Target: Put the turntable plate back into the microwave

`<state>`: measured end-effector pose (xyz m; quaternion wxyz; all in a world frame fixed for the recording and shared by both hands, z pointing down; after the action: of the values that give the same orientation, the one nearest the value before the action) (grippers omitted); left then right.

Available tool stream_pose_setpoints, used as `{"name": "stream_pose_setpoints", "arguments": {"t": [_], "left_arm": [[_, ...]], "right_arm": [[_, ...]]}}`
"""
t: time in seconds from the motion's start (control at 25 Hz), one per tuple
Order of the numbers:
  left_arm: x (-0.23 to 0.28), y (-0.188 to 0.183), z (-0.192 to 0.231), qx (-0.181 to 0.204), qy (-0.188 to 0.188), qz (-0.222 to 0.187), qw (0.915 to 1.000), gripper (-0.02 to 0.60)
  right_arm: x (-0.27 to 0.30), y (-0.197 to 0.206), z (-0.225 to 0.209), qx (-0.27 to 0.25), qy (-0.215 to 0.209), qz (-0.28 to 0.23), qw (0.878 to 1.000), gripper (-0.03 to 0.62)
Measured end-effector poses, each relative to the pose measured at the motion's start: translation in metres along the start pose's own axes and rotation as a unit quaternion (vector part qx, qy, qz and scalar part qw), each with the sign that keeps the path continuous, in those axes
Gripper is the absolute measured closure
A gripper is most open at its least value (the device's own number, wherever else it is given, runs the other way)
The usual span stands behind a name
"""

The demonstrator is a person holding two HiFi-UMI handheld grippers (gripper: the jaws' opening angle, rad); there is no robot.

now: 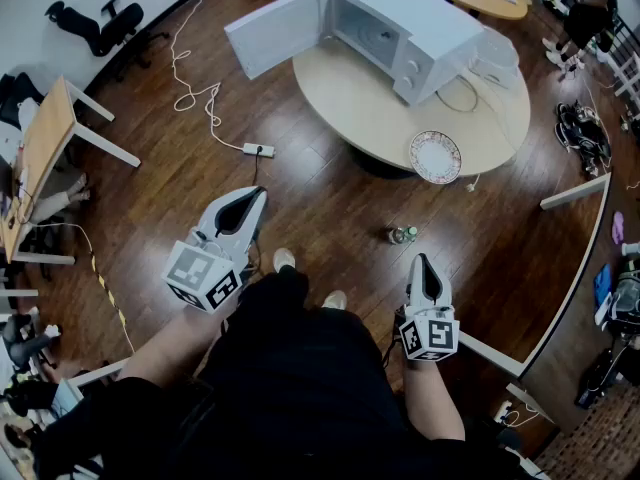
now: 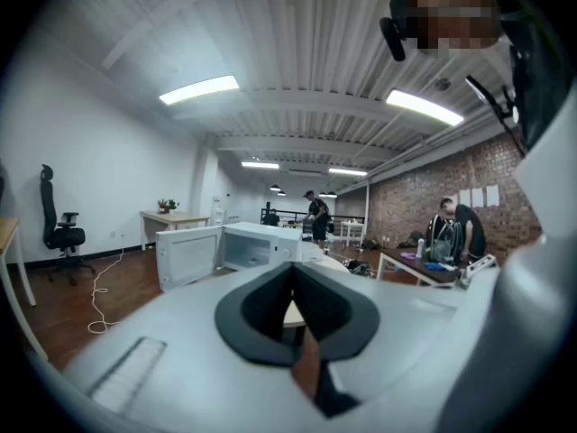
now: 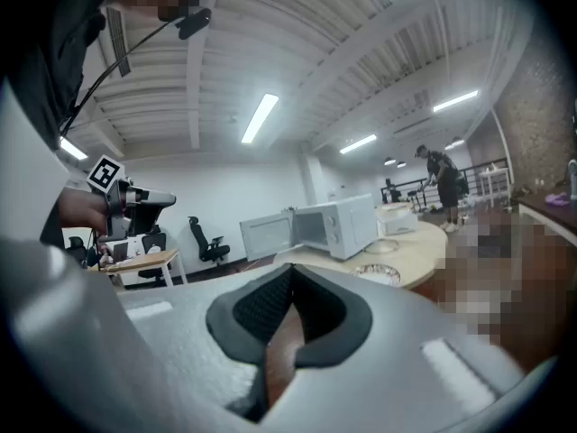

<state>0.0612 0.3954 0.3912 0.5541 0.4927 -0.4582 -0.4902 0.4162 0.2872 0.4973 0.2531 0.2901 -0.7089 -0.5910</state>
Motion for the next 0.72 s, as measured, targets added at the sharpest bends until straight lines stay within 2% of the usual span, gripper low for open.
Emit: {"name": "stream_pose_setpoints", "arguments": {"t": [0.12, 0.24, 0.4, 0.56, 0.72], "left_arm": [[-0.005, -0.006, 0.016, -0.001, -0.016, -0.012, 0.9998, 0.583], [-0.004, -0.010, 0.035, 0.005, -0.022, -0.020, 0.9995, 0.583], [0.011, -0.011, 0.061, -0.019, -0.008, -0.026, 0.9995, 0.583], [0.035, -0.014, 0.090, 0.022, 0.008, -0.034, 0.9991, 0.583], [0.069, -0.016, 0.123, 0.026, 0.018, -0.031, 0.9990, 0.583]], "right_arm": [[0.009, -0.018, 0.013, -0.033, 0.000, -0.048, 0.998, 0.594], [0.027, -0.020, 0.023, -0.044, -0.017, -0.044, 0.998, 0.594], [0.053, -0.028, 0.025, -0.045, -0.014, -0.051, 0.998, 0.594], [0.084, -0.037, 0.027, -0.046, -0.003, -0.057, 0.997, 0.594], [0.120, -0.044, 0.029, -0.041, 0.001, -0.065, 0.997, 0.594]]}}
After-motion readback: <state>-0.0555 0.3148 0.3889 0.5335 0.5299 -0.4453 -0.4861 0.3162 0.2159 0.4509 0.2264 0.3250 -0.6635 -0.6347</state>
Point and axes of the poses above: the fingertips, and each gripper's own axes: x forward along the fingers, z to its left, y out of its underside, the point moved 8 cm from there along -x, backward along the fingers, and after that the axes turned 9 degrees about -z, right-handed, at the moved point
